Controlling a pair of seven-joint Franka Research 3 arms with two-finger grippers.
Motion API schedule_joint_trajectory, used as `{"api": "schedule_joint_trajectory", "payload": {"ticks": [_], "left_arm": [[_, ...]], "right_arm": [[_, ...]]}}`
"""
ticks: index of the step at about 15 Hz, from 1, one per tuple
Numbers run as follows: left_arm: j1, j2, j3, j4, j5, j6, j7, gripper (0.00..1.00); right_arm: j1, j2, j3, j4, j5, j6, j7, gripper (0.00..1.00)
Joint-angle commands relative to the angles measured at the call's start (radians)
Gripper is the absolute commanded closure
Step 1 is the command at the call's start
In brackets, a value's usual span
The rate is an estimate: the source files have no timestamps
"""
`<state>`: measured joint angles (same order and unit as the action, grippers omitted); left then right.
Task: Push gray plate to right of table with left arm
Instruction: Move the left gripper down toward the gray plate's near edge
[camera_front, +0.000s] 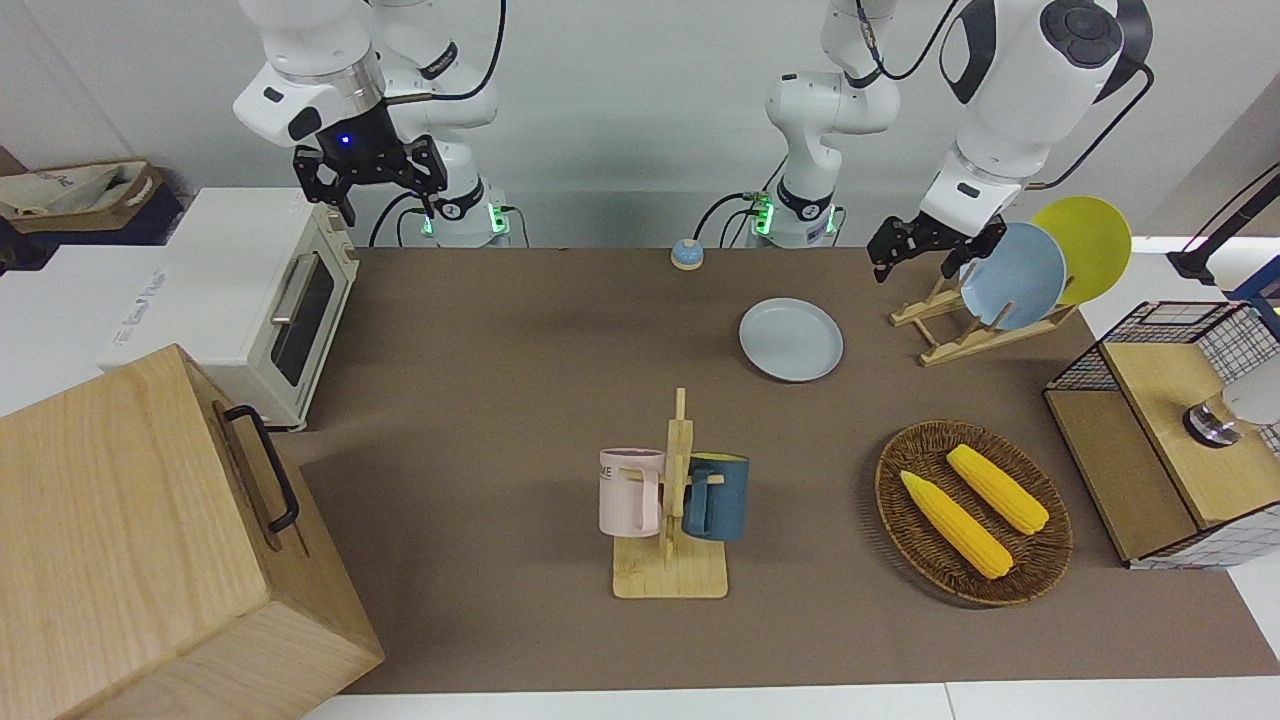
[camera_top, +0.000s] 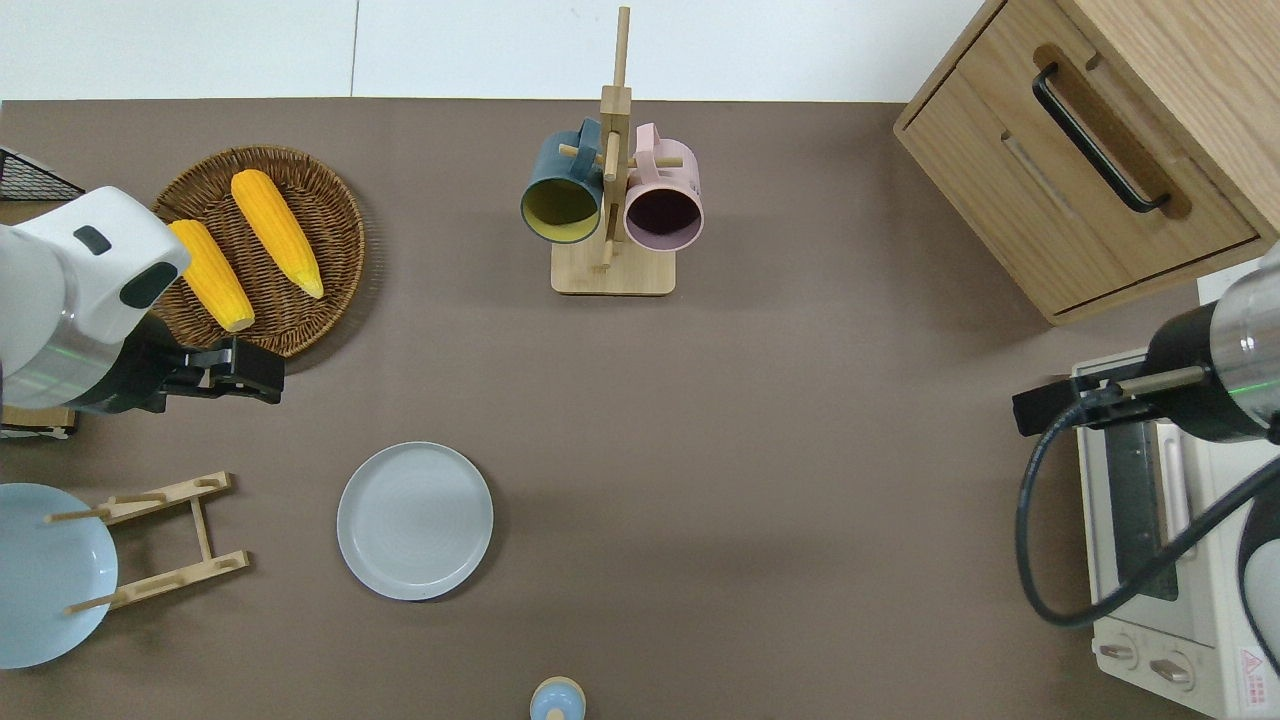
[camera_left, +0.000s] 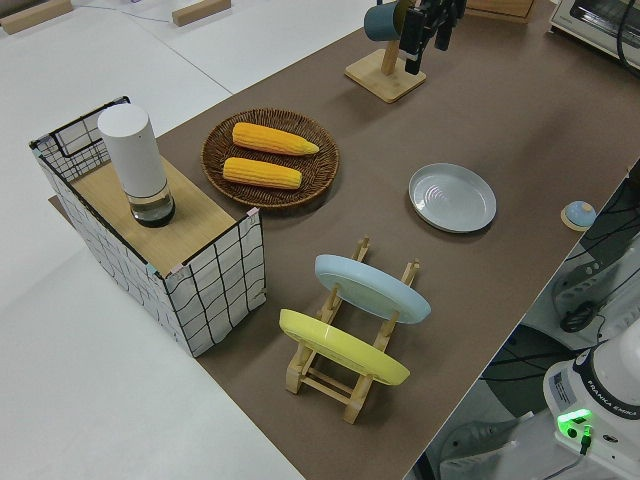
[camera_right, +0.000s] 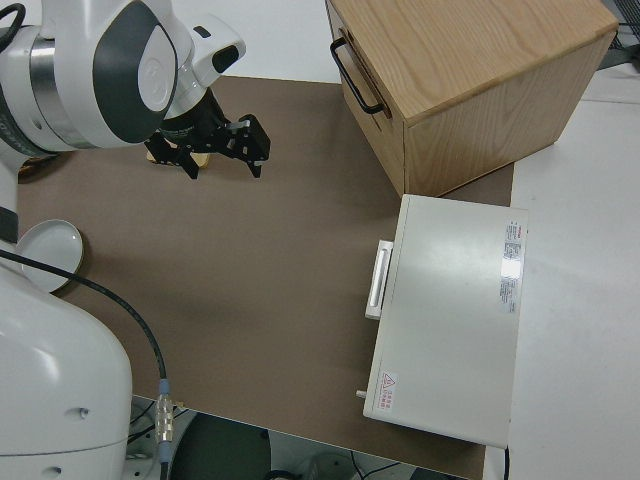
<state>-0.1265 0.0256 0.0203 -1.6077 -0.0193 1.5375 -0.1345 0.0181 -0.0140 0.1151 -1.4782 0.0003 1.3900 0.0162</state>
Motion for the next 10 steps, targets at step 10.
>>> {"api": "schedule_joint_trajectory", "payload": {"ticks": [10], "left_arm": [[-0.002,-0.004,0.001,-0.009,-0.019,-0.002,0.001,0.0]], "right_arm": [[-0.02,-0.003,0.015,0.009,0.004,-0.016,0.013,0.017]]}}
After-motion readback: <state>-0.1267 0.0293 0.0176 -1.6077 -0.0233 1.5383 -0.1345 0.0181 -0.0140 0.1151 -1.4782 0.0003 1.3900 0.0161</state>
